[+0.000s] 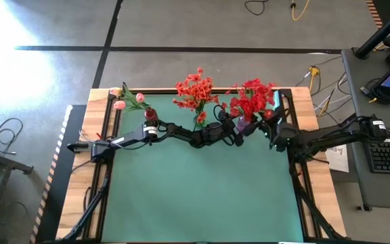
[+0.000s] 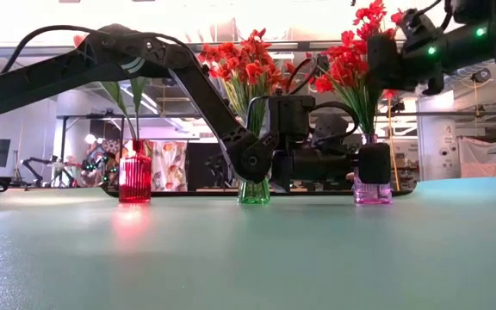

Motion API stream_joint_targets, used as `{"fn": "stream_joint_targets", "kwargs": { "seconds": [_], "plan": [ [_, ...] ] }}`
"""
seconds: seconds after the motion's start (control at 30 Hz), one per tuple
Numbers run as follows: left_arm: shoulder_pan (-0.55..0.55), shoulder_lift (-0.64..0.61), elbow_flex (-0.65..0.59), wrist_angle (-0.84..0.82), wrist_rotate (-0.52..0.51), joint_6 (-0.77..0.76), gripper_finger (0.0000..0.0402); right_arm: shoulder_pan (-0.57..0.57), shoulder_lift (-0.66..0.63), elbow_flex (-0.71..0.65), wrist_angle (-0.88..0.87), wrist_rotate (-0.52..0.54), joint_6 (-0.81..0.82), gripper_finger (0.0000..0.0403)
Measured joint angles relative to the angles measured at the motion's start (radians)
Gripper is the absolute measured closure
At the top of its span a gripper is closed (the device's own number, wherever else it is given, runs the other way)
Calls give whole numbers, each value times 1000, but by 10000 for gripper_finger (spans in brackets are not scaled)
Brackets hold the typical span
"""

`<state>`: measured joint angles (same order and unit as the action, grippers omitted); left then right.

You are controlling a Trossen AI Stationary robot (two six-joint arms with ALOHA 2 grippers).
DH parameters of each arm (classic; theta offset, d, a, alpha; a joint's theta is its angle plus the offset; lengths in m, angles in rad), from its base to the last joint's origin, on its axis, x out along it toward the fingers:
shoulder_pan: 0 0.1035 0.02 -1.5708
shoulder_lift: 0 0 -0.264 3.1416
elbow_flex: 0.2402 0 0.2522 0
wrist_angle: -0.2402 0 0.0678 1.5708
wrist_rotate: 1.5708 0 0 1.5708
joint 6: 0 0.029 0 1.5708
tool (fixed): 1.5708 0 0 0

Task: Sort flowers into vase by color
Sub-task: Put the red flower in the violet flower vase

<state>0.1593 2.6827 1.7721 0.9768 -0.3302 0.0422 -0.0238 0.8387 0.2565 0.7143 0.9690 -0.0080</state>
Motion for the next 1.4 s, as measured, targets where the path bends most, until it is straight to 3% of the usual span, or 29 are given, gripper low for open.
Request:
{"fn": "stream_joint_targets", "kwargs": {
  "seconds": [0.17,0.4,0.7,1.4],
  "plan": [
    [0,0,0,1,0,0,55,0,0,0,-121,0,106,259],
    [0,0,0,-2,0,0,55,0,-10,0,-101,0,92,261],
    [0,0,0,-8,0,0,55,0,-17,0,-108,0,95,381],
    [0,0,0,-6,0,0,55,0,12,1,-228,0,168,384]
  ]
}}
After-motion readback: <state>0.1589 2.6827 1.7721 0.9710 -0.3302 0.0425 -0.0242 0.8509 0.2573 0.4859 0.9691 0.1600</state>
